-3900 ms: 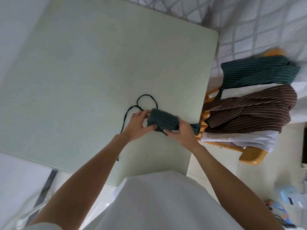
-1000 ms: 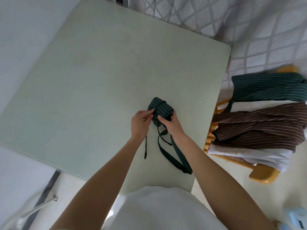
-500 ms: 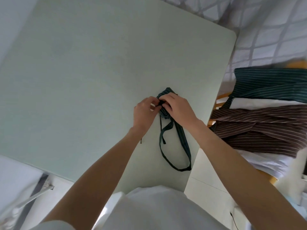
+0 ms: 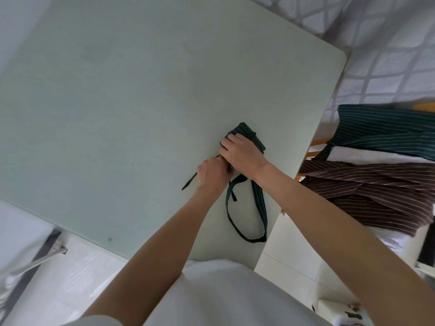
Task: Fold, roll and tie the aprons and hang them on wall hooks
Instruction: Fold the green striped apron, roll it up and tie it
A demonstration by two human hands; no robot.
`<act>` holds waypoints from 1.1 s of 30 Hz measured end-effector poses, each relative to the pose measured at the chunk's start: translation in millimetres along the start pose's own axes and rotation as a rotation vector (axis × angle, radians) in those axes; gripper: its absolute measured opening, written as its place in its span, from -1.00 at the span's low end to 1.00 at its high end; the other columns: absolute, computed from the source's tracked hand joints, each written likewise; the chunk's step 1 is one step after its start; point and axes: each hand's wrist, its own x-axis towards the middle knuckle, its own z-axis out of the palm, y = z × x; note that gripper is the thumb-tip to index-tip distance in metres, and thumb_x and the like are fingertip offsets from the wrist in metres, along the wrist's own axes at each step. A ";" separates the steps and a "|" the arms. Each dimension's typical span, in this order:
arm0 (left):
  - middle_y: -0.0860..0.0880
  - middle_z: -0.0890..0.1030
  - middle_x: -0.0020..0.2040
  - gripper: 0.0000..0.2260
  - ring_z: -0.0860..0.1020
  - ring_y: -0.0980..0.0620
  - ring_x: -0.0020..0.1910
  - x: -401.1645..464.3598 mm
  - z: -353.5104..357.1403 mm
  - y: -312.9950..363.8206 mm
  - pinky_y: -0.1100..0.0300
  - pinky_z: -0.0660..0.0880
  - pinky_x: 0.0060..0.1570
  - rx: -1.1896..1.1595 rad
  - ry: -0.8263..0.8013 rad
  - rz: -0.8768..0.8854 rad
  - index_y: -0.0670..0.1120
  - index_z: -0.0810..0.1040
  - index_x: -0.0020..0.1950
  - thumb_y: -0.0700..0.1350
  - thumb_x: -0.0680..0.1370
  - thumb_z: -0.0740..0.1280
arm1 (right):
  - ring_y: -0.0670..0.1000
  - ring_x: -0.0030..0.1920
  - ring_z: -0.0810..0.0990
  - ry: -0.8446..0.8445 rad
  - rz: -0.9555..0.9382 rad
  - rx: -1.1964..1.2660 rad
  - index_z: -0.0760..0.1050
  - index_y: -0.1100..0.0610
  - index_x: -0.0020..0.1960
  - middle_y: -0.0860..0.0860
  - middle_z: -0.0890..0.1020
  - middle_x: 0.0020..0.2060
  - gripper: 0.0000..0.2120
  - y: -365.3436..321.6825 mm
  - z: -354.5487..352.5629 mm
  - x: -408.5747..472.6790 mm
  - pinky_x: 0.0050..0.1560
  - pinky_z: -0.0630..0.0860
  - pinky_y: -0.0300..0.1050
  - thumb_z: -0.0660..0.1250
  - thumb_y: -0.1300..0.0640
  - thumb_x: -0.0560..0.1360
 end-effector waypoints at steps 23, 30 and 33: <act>0.11 0.65 -0.16 -0.90 0.44 0.18 -0.08 -20.9 -49.1 -82.8 0.28 0.30 -0.15 -0.419 0.233 0.147 0.00 0.54 -0.01 -0.13 0.57 0.24 | 0.03 -0.15 0.59 -0.151 0.503 0.890 0.53 0.19 0.02 0.05 0.64 -0.15 -0.86 -42.8 -13.4 22.5 -0.05 0.54 -0.05 0.32 0.16 0.50; 0.10 0.65 -0.19 -0.91 0.44 0.17 -0.34 -34.2 -55.5 -85.1 0.34 0.30 -0.32 -0.507 0.169 0.141 -0.05 0.46 0.06 -0.10 0.57 0.24 | -0.02 -0.37 0.43 -0.119 0.442 0.732 0.55 0.07 -0.17 -0.08 0.45 -0.42 -0.78 -63.0 -16.3 11.9 -0.38 0.26 -0.18 0.22 0.04 0.57; 0.11 0.65 -0.22 -0.89 0.52 0.22 -0.36 -32.1 -55.9 -90.5 0.40 0.36 -0.34 -0.836 0.100 -0.097 -0.03 0.48 0.02 -0.09 0.60 0.17 | 0.01 -0.39 0.48 -0.145 0.497 0.846 0.56 0.08 -0.20 -0.03 0.53 -0.44 -0.73 -67.2 -15.2 9.9 -0.35 0.38 -0.08 0.22 -0.01 0.57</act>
